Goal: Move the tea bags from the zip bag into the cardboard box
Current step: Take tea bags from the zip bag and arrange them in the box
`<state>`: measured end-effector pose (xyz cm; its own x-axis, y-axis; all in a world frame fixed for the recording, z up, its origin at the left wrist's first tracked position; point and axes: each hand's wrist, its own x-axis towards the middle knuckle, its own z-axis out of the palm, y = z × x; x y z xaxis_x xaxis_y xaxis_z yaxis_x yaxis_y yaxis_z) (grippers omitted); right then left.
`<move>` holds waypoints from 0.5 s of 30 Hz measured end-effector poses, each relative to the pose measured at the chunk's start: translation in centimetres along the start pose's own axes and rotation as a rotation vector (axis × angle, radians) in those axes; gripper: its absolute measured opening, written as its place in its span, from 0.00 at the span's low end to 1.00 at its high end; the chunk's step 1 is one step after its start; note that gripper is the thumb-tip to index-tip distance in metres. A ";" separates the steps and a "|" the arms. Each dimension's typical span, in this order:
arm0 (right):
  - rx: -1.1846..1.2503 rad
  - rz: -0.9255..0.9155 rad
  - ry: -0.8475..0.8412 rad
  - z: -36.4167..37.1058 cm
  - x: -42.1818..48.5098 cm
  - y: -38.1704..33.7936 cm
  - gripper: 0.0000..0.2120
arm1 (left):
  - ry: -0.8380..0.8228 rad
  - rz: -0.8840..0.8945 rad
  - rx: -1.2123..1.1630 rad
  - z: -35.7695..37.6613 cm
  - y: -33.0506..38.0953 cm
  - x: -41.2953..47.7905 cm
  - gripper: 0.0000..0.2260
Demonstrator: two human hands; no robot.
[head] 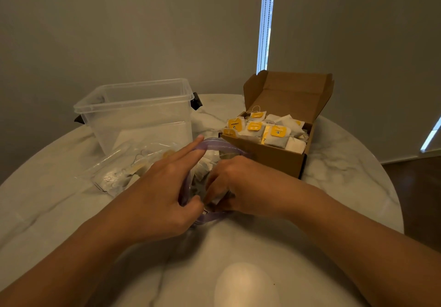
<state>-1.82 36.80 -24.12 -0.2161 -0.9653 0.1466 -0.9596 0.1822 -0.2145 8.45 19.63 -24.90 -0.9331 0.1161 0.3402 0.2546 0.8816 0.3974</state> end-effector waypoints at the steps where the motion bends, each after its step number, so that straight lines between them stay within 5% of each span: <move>1: -0.018 -0.001 -0.014 0.0 0.1 0.0 0.12 | -0.004 -0.002 0.003 0.0 0.0 0.0 0.39; 15: 0.014 -0.047 -0.007 0.9 0.7 0.4 0.08 | -0.010 -0.008 0.009 0.0 0.2 0.1 0.38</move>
<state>-2.22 36.06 -24.96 -0.1699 -0.9740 0.1502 -0.9660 0.1344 -0.2209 8.41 19.84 -24.77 -0.9376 0.1134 0.3287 0.2448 0.8867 0.3923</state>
